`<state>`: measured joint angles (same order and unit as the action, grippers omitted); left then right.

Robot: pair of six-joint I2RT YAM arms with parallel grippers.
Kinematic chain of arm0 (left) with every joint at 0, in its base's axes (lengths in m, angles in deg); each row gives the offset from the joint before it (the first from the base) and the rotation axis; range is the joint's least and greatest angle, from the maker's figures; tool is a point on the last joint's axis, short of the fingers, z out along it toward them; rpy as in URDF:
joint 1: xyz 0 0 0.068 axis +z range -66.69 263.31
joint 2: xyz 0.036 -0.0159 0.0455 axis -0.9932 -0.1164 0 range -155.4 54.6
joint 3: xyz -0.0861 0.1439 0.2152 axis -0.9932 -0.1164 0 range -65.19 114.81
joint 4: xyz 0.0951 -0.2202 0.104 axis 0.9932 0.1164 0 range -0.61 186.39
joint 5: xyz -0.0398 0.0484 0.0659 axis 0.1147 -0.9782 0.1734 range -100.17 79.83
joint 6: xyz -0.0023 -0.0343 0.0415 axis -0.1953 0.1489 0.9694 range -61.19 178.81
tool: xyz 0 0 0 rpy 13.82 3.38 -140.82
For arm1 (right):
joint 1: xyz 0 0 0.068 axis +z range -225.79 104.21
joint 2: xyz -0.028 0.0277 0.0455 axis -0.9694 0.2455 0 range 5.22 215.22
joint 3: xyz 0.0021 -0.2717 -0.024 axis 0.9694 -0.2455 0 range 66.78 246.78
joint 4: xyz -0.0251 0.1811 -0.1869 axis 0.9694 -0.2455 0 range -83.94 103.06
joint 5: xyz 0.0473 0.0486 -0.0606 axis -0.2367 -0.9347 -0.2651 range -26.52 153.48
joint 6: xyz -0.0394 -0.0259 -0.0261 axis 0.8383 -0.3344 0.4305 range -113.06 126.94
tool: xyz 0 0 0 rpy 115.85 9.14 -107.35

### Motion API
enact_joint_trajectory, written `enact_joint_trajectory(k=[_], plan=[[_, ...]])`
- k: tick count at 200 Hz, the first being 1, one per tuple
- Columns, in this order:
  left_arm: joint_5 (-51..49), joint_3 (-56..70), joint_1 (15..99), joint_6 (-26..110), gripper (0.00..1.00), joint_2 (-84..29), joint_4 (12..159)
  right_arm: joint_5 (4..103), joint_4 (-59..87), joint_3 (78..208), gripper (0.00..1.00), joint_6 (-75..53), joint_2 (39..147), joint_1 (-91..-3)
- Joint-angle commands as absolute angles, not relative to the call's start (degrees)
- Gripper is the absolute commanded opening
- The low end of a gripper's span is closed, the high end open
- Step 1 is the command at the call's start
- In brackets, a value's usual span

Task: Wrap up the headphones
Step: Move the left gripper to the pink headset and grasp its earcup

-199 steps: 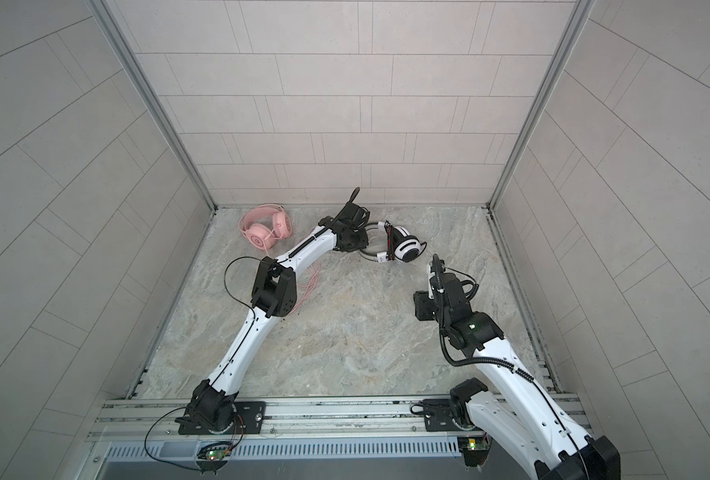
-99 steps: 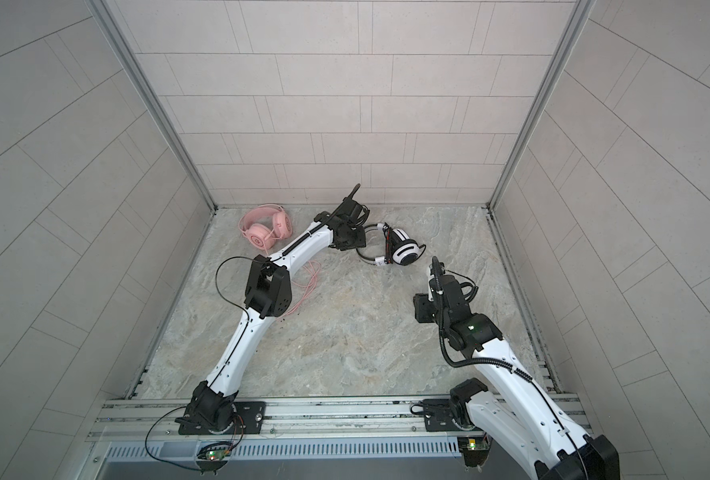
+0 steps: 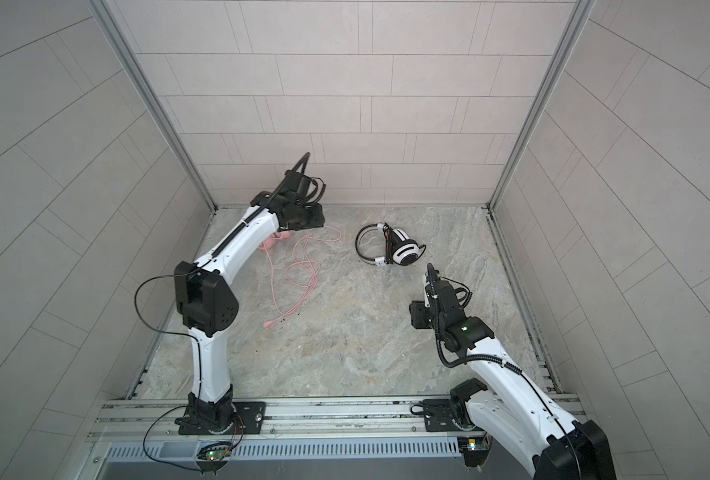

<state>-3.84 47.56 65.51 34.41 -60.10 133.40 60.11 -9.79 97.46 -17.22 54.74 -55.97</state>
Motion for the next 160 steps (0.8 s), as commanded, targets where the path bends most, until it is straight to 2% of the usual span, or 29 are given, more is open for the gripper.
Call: enact_joint_trajectory(k=[1, 32, 68, 98, 114, 126, 160], plan=[[-2.4, 40.4, 73.2, 33.6, 0.52, -53.5, 129.5, 61.2, -8.8, 96.5, 0.56, -16.4, 54.8, -56.1], [-1.8, 33.2, 82.8, 31.2, 0.53, -48.1, 124.3, 60.8, -8.3, 96.4, 0.56, -15.9, 55.5, -56.0], [-3.9, 32.9, 88.4, 28.7, 0.58, -50.4, 123.8, 60.5, -9.0, 97.0, 0.56, -15.3, 55.3, -55.9], [-3.4, 37.3, 89.9, 28.2, 0.6, -56.5, 125.9, 60.3, -10.6, 97.6, 0.56, -13.6, 54.2, -55.9], [-2.8, 39.9, 90.0, 27.3, 0.64, -60.4, 126.7, 60.2, -11.6, 98.0, 0.56, -12.8, 53.4, -55.9], [-3.0, 43.6, 90.1, 27.1, 0.7, -63.9, 129.2, 60.0, -11.9, 98.1, 0.56, -12.6, 52.8, -55.9], [0.3, 56.8, 90.0, 26.0, 0.72, -74.8, 139.0, 58.1, -11.3, 97.6, 0.56, -12.7, 52.5, -55.8]])
